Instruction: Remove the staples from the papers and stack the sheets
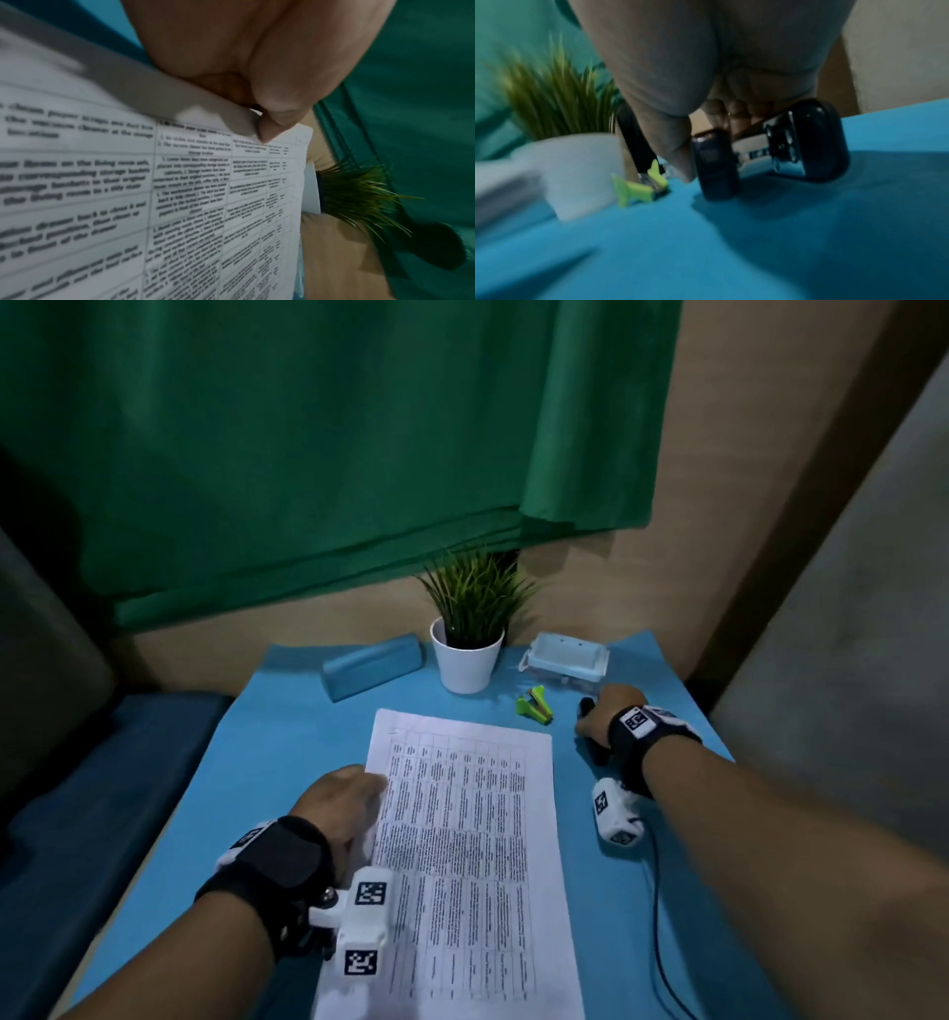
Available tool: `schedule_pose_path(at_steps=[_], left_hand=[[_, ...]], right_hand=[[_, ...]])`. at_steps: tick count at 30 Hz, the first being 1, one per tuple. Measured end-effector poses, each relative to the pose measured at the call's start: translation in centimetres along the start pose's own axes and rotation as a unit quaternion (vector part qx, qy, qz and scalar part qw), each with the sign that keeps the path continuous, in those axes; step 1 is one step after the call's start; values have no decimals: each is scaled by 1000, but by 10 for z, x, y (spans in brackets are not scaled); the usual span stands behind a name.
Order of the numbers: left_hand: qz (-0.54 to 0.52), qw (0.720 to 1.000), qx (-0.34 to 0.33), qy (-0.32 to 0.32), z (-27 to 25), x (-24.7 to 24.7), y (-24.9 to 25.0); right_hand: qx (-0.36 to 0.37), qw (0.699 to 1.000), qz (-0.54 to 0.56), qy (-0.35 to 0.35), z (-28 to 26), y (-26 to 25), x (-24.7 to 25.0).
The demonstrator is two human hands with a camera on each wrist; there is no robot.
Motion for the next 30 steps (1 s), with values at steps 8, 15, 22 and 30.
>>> schedule_pose_path(at_steps=[8,15,22,30], left_hand=[[-83,996,13,-12,-5,-4,10],[-93,994,49,3,4,-2,11],[241,970,30,11,-17,-5,12],[371,924,-40,86,-18,0,11]], right_hand=[[63,980,148,115,-18,-22,0],[68,857,463,-215,-69,-35,-73],[22,953,272,-131,-62,-37,-83],[2,996,57,-69,-78,-44,-62]])
Point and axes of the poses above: each hand's wrist, its own z-axis towards the middle knuckle, its own x-axis out of the back of the hand, y = z × x, the point moved 5 cm from there along z, towards the middle knuckle, and after that the axes turned 9 degrees about -z, right-handed, at the moved point
